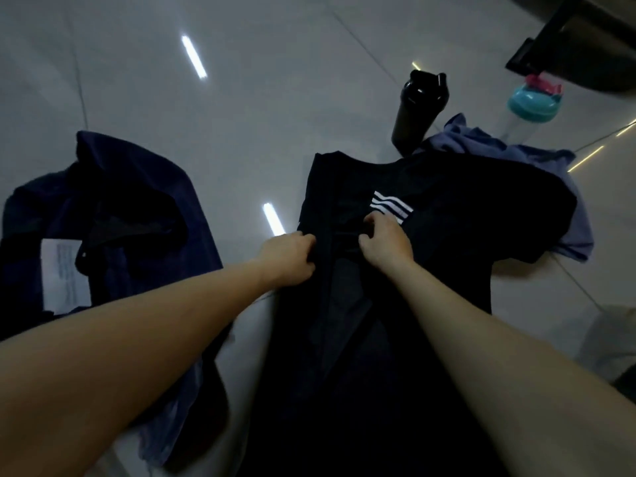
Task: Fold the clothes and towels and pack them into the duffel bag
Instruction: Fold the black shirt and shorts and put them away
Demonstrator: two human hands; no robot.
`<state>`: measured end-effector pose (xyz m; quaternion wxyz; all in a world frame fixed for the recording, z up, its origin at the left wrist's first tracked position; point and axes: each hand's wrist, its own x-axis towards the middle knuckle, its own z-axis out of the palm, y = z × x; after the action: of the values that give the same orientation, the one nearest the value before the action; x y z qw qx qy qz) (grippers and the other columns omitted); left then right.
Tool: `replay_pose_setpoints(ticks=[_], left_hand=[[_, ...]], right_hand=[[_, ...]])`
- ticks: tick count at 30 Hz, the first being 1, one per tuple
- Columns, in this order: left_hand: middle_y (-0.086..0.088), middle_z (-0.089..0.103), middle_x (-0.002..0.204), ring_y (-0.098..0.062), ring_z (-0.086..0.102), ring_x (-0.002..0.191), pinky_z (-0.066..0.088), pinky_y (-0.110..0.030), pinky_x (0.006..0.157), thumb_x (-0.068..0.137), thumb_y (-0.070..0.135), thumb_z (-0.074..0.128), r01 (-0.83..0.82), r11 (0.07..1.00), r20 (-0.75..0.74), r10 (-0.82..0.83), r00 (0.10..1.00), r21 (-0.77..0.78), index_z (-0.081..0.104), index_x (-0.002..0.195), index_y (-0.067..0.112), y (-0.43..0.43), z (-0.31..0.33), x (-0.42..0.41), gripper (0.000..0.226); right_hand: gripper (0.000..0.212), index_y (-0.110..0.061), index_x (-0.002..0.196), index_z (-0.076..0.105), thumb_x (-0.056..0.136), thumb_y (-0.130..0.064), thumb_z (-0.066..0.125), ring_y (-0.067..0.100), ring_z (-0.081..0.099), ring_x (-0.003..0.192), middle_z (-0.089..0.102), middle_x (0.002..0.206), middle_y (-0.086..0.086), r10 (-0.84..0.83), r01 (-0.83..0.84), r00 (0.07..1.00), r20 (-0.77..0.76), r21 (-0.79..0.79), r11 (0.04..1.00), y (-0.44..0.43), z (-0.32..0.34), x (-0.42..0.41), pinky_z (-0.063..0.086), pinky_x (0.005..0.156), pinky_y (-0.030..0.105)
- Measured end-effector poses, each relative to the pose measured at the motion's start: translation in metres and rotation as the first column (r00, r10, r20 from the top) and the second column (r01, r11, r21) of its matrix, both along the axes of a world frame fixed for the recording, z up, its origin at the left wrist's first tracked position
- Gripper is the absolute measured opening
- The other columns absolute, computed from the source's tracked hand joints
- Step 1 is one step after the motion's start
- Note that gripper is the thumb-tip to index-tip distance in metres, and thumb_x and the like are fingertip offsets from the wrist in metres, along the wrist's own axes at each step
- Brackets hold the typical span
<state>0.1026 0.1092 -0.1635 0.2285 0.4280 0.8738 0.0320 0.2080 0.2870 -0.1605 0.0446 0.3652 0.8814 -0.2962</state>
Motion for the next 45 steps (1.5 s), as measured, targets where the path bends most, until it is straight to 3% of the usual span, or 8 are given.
replay_pose_setpoints(ticks=[7,10,14,19,33,38,42,45], left_hand=[[-0.011,0.056,0.122,-0.034,0.056,0.114,0.047,-0.043,0.089,0.091,0.026,0.055,0.039,0.993,-0.177,-0.018,0.984,0.112,0.055,0.121,0.012,0.084,-0.009,-0.089,0.033],[-0.011,0.054,0.138,-0.034,0.049,0.126,0.041,-0.046,0.100,0.091,0.021,0.050,0.112,0.989,-0.315,-0.076,0.946,0.097,0.050,0.137,0.014,0.119,-0.008,-0.127,0.046],[-0.015,0.060,0.132,-0.034,0.046,0.130,0.036,-0.046,0.106,0.090,0.019,0.052,0.082,0.996,-0.265,-0.088,0.960,-0.035,0.041,0.144,0.014,0.148,-0.003,-0.159,0.056],[-0.012,0.068,0.114,-0.031,0.051,0.120,0.036,-0.041,0.100,0.087,0.021,0.056,0.041,0.994,-0.284,-0.067,0.956,-0.098,0.067,0.114,0.019,0.157,-0.008,-0.180,0.030],[-0.014,0.059,0.113,-0.036,0.051,0.110,0.040,-0.044,0.090,0.084,0.004,0.052,-0.182,0.959,-0.513,0.270,0.815,0.215,0.056,0.113,0.011,0.145,0.008,-0.180,0.030],[-0.017,0.047,0.146,-0.037,0.042,0.133,0.032,-0.049,0.111,0.091,0.038,0.061,0.148,0.933,-0.369,-0.018,0.929,0.328,0.052,0.140,0.013,0.131,-0.026,-0.133,0.056],[-0.008,-0.001,0.170,-0.027,0.001,0.156,0.003,-0.048,0.127,0.093,0.074,0.040,0.222,0.965,-0.235,-0.186,0.954,0.138,0.010,0.162,0.033,0.132,-0.049,-0.103,0.086],[-0.006,-0.012,0.170,-0.026,-0.013,0.156,-0.004,-0.055,0.125,0.087,0.086,0.022,0.195,0.981,-0.174,-0.194,0.965,-0.008,-0.006,0.160,0.039,0.140,-0.055,-0.096,0.092]], right_hand=[[0.040,-0.012,0.136,0.050,0.098,-0.024,0.047,0.031,0.044,0.128,0.049,0.141,0.010,0.110,-0.142,0.988,0.107,0.356,0.924,0.048,-0.008,-0.055,0.036,0.105,0.044],[0.045,-0.010,0.137,0.046,0.096,-0.029,0.052,0.033,0.047,0.127,0.054,0.137,0.013,0.021,-0.114,0.965,0.262,0.345,0.931,0.062,-0.003,-0.075,0.034,0.106,0.047],[0.038,-0.012,0.122,0.052,0.090,-0.032,0.058,0.032,0.058,0.112,0.062,0.112,0.008,0.011,-0.094,0.937,0.349,0.225,0.970,0.074,-0.004,-0.084,0.036,0.101,0.045],[0.012,-0.014,0.076,0.057,0.079,-0.024,0.064,0.026,0.061,0.075,0.061,0.078,0.005,-0.034,0.043,0.975,0.220,-0.035,0.998,0.097,-0.002,-0.074,0.041,0.060,0.031],[0.033,-0.016,0.116,0.062,0.089,0.002,0.055,0.018,0.056,0.096,0.062,0.114,0.001,-0.295,0.284,0.936,-0.194,-0.084,0.955,0.096,-0.006,-0.083,0.042,0.078,0.026],[0.025,-0.016,0.112,0.061,0.091,-0.006,0.054,0.024,0.061,0.101,0.063,0.113,0.003,-0.258,0.276,0.929,-0.264,0.032,0.961,0.104,0.002,-0.069,0.048,0.084,0.031],[0.028,-0.015,0.113,0.062,0.086,-0.009,0.056,0.031,0.059,0.107,0.060,0.117,0.008,-0.179,0.261,0.947,-0.266,0.314,0.913,0.130,0.014,-0.039,0.049,0.091,0.043],[0.036,-0.009,0.116,0.062,0.081,-0.009,0.057,0.038,0.054,0.113,0.059,0.120,0.016,-0.151,0.249,0.963,-0.223,0.519,0.818,0.162,0.027,-0.009,0.043,0.094,0.048]])
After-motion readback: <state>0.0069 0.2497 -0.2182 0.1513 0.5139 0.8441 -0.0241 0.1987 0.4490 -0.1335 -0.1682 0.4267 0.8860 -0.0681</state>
